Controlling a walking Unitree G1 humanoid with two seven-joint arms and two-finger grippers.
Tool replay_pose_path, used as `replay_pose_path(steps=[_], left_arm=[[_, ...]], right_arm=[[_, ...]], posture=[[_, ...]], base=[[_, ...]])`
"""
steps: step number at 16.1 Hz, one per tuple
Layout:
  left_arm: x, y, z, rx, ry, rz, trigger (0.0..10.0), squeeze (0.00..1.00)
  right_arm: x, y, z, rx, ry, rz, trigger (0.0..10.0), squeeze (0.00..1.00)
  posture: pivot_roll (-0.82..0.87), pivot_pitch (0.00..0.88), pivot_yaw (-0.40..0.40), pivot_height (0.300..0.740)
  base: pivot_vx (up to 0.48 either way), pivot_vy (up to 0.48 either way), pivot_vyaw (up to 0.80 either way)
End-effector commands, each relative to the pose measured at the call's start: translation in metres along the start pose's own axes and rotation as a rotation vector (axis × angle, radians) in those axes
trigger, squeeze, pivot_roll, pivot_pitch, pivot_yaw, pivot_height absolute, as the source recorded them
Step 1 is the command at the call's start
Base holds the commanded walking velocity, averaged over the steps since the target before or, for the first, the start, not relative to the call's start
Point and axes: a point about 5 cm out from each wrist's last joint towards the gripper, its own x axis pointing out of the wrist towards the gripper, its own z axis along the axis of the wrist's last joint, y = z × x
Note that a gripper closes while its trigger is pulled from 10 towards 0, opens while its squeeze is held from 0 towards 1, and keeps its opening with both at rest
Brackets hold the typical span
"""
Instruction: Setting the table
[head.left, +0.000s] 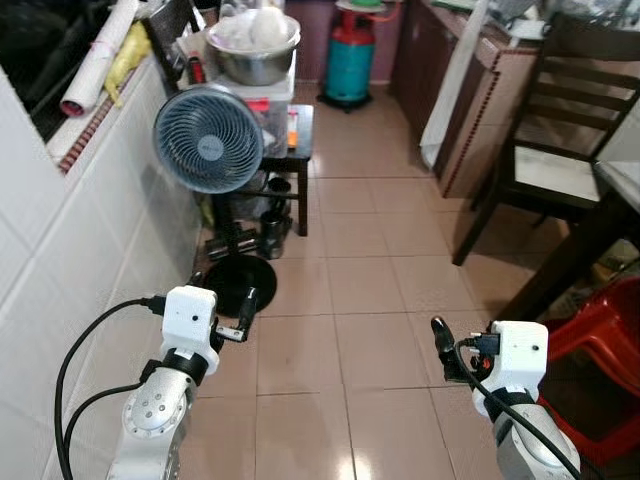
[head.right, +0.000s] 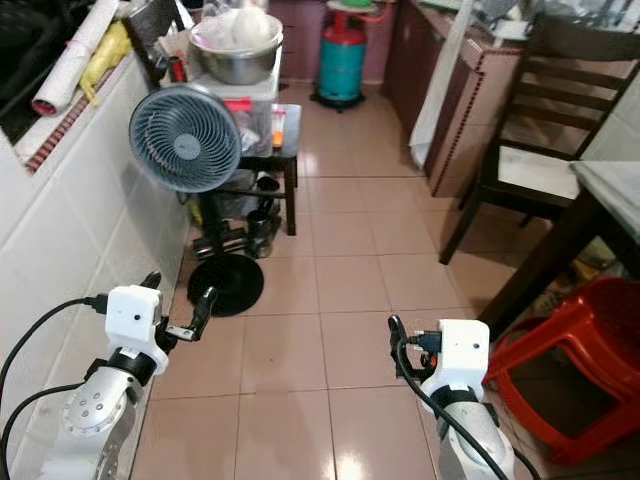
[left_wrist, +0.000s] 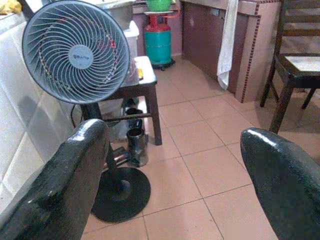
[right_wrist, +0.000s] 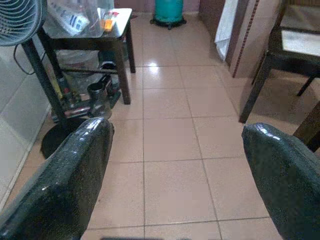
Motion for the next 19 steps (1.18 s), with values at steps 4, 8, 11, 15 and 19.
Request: replay_pose_path(steps=[4, 8, 11, 15, 19], left_arm=[[0.007, 0.001, 0.001, -0.03, 0.005, 0.008, 10.0, 0.0], [0.011, 0.001, 0.003, -0.04, -0.004, -0.01, 10.0, 0.0], [0.012, 0.002, 0.003, -0.042, -0.006, -0.012, 10.0, 0.0], [0.013, -0.001, 0.002, -0.052, -0.003, -0.022, 10.0, 0.0], [0.015, -0.002, 0.002, -0.056, -0.002, -0.023, 10.0, 0.0]], right_arm=[[0.008, -0.003, 0.014, 0.02, -0.036, -0.037, 10.0, 0.0], [0.01, 0.001, 0.014, 0.019, -0.042, -0.025, 10.0, 0.0], [0.011, 0.002, 0.014, 0.022, -0.047, -0.019, 10.0, 0.0], [0.01, 0.006, 0.015, 0.02, -0.048, -0.01, 10.0, 0.0], [0.011, 0.006, 0.016, 0.024, -0.049, -0.009, 10.0, 0.0]], posture=[[0.0, 0.0, -0.027, 0.74], [0.01, 0.0, -0.024, 0.74], [0.01, 0.0, -0.022, 0.74], [0.0, 0.0, -0.018, 0.74], [0.0, 0.0, -0.017, 0.74]], base=[[0.0, 0.0, -0.8], [0.0, 0.0, -0.8], [0.0, 0.0, -0.8], [0.0, 0.0, -0.8], [0.0, 0.0, -0.8]])
